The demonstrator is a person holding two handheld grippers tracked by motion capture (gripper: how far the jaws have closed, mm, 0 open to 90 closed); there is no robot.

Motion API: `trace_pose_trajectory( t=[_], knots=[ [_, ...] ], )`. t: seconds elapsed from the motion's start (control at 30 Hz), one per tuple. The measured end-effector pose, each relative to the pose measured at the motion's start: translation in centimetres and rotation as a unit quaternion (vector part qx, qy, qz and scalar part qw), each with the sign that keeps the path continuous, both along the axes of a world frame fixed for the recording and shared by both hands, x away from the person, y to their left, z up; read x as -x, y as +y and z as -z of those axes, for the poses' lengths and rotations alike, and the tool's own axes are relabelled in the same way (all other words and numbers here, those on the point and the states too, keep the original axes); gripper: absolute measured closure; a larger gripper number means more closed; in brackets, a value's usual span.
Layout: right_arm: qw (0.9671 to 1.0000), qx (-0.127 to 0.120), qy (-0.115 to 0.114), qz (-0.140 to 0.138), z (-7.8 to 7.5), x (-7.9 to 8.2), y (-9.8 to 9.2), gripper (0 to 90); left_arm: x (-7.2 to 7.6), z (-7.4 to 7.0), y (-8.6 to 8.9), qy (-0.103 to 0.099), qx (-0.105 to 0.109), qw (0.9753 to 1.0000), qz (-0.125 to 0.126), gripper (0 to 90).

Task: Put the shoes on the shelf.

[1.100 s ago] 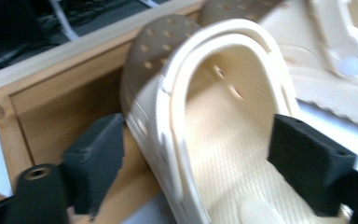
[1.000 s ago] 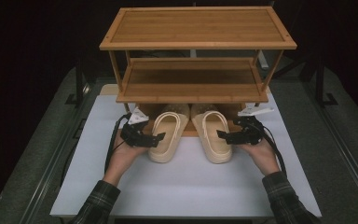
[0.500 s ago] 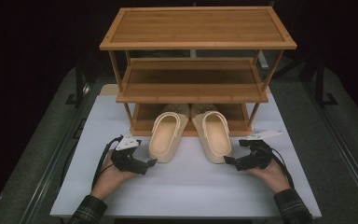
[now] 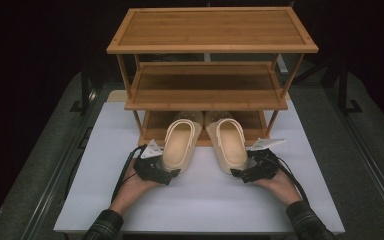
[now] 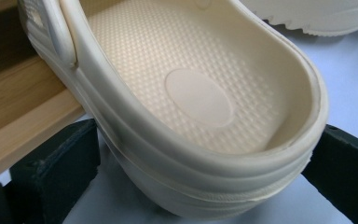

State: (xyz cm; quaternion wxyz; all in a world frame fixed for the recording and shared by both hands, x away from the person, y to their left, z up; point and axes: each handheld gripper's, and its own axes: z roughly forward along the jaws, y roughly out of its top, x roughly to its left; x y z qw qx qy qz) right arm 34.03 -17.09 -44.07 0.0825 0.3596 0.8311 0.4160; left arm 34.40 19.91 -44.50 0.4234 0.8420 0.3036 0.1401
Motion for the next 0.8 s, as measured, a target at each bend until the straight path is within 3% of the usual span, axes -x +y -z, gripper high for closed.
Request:
trace_pose_trajectory(
  t=[0.1,0.27,0.47,0.57,0.67,0.8],
  knots=[
    [1.0000,0.003,-0.005,0.001,-0.1,-0.4,0.4,1.3,-0.3,0.0,-0.5,0.003,0.008,0.9999,-0.009,0.0],
    [0.9999,0.005,-0.011,0.000,0.1,-0.9,1.6,1.3,-0.7,0.0,-2.0,0.003,0.011,0.9999,0.000,0.0],
    [0.9999,0.007,-0.009,0.003,0.1,-1.7,3.0,1.8,-0.9,0.4,-3.8,-0.006,0.007,0.9999,0.004,0.1],
    [0.9999,0.007,-0.015,0.004,0.2,-1.7,3.8,3.4,-1.1,0.3,-4.3,-0.007,-0.005,1.0000,0.001,0.8],
    [0.9993,0.017,-0.022,0.024,0.3,-1.7,4.5,2.4,-1.1,0.4,-4.6,-0.010,-0.012,0.9999,-0.006,0.7],
    [0.9993,0.007,-0.016,0.032,0.2,-1.7,4.5,2.6,-1.2,0.0,-4.8,-0.008,-0.014,0.9998,-0.007,0.8]
  ],
)
